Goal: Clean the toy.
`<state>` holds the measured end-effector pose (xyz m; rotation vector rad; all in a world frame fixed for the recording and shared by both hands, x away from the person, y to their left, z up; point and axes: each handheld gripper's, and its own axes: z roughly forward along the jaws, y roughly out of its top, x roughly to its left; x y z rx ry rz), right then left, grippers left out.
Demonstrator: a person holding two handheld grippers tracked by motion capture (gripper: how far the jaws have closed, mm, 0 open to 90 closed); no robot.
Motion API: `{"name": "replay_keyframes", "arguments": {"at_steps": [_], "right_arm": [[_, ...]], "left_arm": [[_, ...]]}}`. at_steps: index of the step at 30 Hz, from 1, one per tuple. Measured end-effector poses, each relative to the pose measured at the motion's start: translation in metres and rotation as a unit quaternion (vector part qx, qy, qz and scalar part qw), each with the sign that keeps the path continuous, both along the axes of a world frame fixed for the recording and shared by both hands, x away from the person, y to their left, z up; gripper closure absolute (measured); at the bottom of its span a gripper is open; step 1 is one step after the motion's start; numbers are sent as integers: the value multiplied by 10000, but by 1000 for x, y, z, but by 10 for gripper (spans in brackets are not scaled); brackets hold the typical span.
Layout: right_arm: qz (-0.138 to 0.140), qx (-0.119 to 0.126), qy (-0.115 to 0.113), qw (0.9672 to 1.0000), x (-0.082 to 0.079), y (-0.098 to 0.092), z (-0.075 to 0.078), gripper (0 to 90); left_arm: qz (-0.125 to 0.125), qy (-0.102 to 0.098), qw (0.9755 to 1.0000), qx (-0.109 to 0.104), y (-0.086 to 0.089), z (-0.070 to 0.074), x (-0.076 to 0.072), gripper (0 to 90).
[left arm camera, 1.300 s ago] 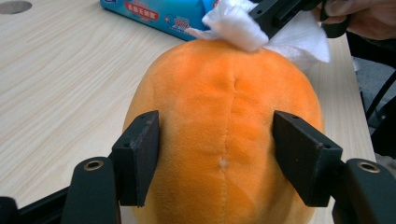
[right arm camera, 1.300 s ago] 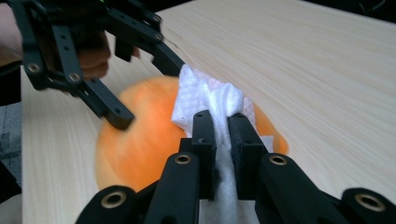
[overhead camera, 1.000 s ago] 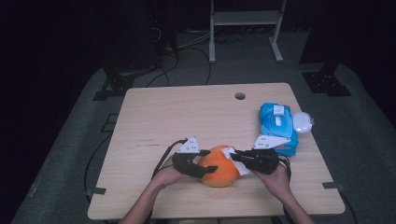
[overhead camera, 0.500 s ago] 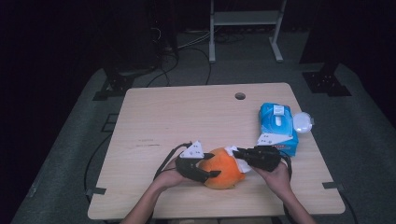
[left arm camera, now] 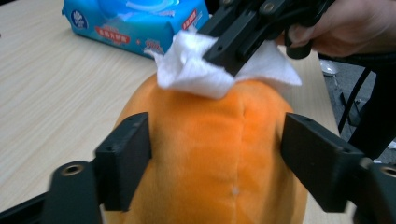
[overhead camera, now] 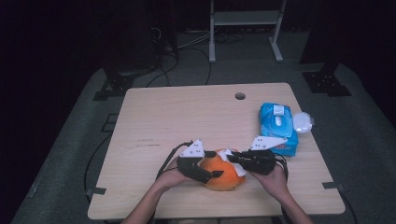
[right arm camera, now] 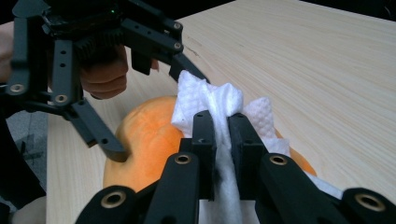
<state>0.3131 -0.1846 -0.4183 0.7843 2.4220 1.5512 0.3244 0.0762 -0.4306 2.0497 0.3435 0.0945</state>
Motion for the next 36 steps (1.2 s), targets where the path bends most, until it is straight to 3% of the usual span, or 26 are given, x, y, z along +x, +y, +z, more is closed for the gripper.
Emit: {"name": "replay_keyframes", "arguments": {"at_steps": [13,21,25,31,36], "right_arm": [[-342,14,426,9985,10,-26,-12,813],[-164,93,295,9994,3,-19,-4,813],[-113,69,224,9997,1,-14,-1,813],[-258,179,311,9990,8,-17,-4,812],[-264,196,344,9989,10,-17,-5,812]], "left_arm": [[124,181,9998,-6,9,-5,7,330],[249,324,9991,-93,15,-6,11,330],[124,195,9997,-53,9,-5,6,329],[-115,15,9999,32,-6,-1,-6,306],[-79,20,10000,20,-4,-1,-5,299]]}}
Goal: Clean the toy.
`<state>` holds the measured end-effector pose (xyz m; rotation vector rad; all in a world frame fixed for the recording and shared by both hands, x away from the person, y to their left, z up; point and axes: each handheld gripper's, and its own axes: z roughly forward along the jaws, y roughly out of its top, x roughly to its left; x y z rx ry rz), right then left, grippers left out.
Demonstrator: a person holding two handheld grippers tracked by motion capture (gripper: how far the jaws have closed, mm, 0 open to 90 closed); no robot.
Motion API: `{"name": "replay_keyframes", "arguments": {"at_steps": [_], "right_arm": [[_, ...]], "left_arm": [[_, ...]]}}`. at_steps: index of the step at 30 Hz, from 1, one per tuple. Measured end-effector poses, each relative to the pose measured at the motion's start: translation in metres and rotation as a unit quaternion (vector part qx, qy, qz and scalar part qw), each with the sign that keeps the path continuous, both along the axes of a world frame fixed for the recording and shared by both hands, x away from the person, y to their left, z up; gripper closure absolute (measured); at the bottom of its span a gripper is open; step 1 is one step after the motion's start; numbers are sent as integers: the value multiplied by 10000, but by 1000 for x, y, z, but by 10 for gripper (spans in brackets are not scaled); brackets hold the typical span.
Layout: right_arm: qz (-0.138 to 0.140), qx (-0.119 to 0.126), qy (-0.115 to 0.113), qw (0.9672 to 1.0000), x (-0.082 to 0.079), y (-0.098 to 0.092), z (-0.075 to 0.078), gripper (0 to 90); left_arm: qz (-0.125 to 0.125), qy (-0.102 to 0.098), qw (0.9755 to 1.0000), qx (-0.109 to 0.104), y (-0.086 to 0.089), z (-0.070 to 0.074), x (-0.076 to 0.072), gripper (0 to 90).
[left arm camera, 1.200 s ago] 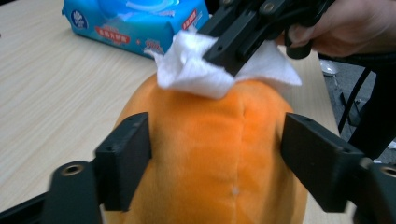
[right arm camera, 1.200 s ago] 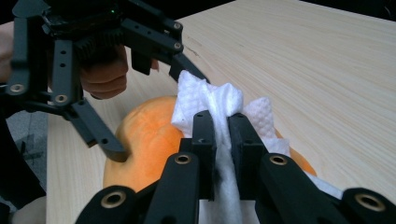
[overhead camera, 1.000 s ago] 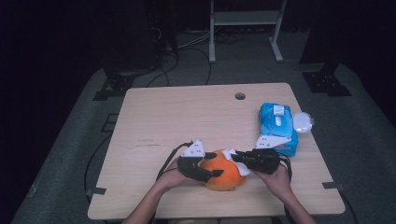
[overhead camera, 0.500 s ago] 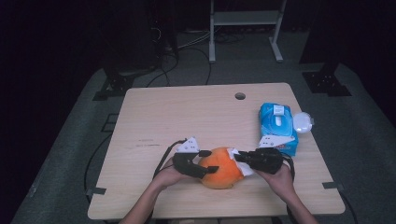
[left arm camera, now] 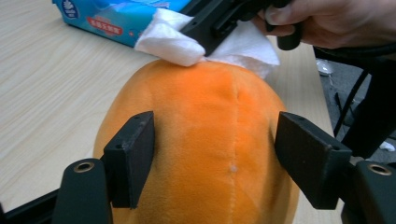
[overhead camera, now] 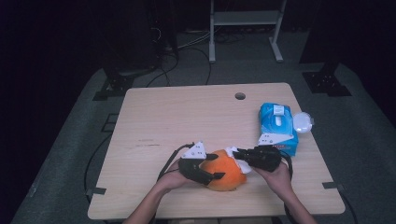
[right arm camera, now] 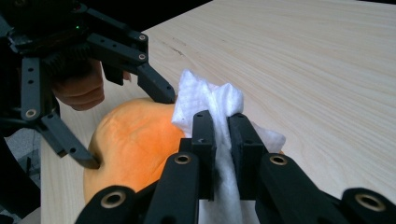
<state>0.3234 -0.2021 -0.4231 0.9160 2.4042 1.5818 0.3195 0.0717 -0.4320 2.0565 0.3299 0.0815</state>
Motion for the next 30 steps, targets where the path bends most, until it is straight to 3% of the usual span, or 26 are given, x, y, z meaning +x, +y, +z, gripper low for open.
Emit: {"name": "replay_keyframes", "arguments": {"at_steps": [5,9,12,15,18,23,25,30], "right_arm": [[132,12,-109,9999,-5,9,8,812],[222,-143,-154,9995,-6,18,7,812],[257,-139,-74,9995,-7,16,4,812],[316,-288,-109,9990,-11,14,3,812],[336,-276,-49,9990,-15,9,2,812],[432,-212,12,9988,-24,0,-1,811],[418,-217,-19,9989,-26,-2,-1,811],[405,-280,-296,9983,-29,12,8,812]], "left_arm": [[-124,-98,9999,62,-9,1,-6,298],[-181,-191,9996,138,-10,4,-9,282],[-187,-35,9998,-72,-3,9,-5,239],[-7,32,10000,30,1,10,0,146],[116,303,9994,73,5,4,6,109],[-34,693,9975,127,0,-6,9,72],[-24,699,9974,163,-3,-7,8,70],[16,478,9984,314,-6,-4,4,175]]}}
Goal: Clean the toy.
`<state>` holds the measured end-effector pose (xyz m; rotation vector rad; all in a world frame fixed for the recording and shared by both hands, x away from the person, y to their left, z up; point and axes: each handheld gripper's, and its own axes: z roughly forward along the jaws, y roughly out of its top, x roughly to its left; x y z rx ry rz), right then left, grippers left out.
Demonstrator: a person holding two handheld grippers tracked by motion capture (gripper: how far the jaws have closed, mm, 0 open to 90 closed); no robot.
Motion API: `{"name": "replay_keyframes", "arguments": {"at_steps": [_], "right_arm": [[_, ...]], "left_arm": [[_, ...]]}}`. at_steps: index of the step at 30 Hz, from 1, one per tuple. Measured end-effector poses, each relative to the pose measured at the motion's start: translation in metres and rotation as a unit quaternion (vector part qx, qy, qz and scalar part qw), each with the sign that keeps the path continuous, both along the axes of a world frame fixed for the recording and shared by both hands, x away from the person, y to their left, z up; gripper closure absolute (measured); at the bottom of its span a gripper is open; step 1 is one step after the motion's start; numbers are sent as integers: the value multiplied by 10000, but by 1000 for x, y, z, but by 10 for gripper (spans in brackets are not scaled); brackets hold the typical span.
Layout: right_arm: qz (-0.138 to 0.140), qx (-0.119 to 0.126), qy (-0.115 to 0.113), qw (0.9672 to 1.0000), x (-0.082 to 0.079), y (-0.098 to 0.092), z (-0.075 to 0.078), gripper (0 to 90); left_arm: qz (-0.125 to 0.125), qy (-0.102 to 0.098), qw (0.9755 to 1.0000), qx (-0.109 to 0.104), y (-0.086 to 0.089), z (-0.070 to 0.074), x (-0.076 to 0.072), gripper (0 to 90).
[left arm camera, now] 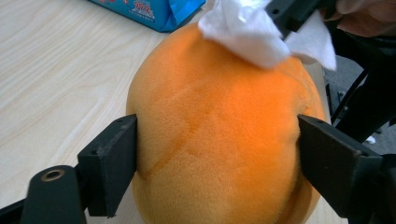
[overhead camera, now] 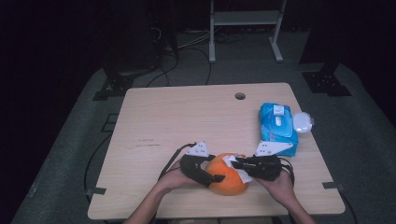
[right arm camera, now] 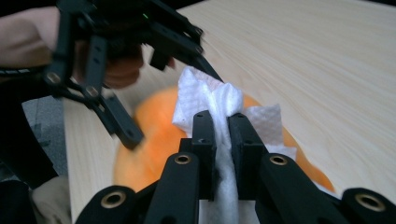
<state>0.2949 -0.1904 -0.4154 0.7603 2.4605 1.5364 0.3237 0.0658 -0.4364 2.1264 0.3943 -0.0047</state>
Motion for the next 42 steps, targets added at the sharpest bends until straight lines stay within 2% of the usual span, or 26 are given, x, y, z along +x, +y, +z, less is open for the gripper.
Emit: {"name": "replay_keyframes", "arguments": {"at_steps": [4,6,10,13,15,18,22,25,27,29,32,34,36,38,42], "right_arm": [[214,-85,-214,9995,-3,24,5,811],[219,-227,-299,9991,-1,30,6,812],[107,-245,-265,9993,2,21,6,812],[98,-242,-134,9996,2,11,2,812],[79,-217,-122,9997,1,7,0,812],[75,-248,-121,9996,1,7,3,812],[305,-483,-322,9978,-1,25,14,812],[518,-578,-363,9963,-2,42,15,812],[569,-707,-419,9950,0,50,15,812],[541,-692,-378,9954,4,47,14,813],[285,-591,-313,9974,9,29,13,813],[97,-466,-183,9987,13,13,11,813],[-14,-321,-18,9995,14,-3,7,812],[18,-243,52,9997,11,-10,4,813],[142,-246,-11,9996,1,-16,3,812]], "left_arm": [[16,-92,9999,74,-3,1,-3,179],[54,-62,10000,19,-1,0,-3,181],[18,-44,10000,-70,1,0,0,170],[36,50,9999,-120,4,2,2,121],[-15,104,9998,-177,5,1,2,158],[29,38,10000,-68,1,4,0,190],[32,-114,9999,39,-5,7,-6,192],[-3,-227,9996,162,-7,9,-9,193],[21,-208,9996,181,-5,8,-8,196],[40,-152,9998,110,-3,6,-7,206],[35,-150,9998,99,-3,5,-7,208],[17,-158,9998,79,-2,5,-6,206],[-12,-82,10000,-13,-1,6,-5,191],[-30,10,9999,-110,0,8,-3,156],[-9,234,9996,-133,2,6,0,86]]}}
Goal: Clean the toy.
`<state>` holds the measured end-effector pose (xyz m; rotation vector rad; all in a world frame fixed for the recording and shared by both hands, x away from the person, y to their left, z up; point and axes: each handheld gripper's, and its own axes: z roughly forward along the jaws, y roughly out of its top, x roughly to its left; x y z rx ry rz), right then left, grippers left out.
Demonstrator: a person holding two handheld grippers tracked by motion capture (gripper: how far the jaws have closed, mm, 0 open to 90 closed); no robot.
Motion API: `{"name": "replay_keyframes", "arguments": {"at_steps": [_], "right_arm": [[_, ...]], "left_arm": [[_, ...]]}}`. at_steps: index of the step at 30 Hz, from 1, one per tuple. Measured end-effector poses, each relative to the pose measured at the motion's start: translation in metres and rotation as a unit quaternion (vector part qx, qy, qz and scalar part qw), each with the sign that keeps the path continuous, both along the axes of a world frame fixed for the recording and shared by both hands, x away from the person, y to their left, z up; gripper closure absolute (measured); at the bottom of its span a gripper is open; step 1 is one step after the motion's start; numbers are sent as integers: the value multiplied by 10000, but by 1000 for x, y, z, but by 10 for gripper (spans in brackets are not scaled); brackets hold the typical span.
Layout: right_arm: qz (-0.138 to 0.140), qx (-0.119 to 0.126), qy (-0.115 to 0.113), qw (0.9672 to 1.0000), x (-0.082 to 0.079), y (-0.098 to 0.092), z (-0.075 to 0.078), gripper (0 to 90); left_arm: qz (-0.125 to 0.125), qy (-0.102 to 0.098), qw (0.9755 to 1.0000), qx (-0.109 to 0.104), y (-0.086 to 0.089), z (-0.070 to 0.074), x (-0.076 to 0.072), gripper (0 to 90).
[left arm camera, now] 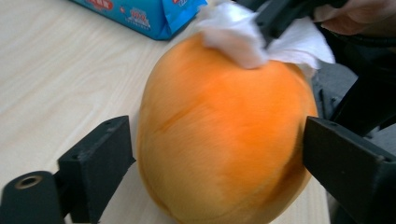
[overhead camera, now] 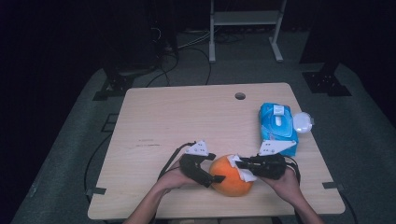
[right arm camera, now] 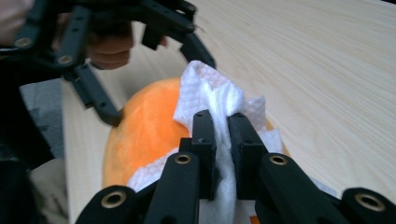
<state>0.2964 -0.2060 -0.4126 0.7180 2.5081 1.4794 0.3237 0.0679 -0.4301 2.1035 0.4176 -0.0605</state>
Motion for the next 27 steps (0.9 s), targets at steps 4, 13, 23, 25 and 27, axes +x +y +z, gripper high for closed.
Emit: {"name": "replay_keyframes", "arguments": {"at_steps": [4,13,23,25,27], "right_arm": [[198,33,-93,9998,-10,-2,0,811],[17,102,-403,9991,-11,-3,19,814],[-300,224,-372,9986,24,7,6,814],[-269,268,-321,9988,24,7,2,814],[-294,181,-381,9987,23,7,5,814]], "left_arm": [[-159,356,9992,-10,-5,-10,3,55],[-106,-328,9980,-522,0,5,-3,316],[368,-1174,9924,-21,2,2,-2,198],[393,-876,9952,-212,8,3,3,153],[456,-760,9955,-323,9,2,5,187]]}}
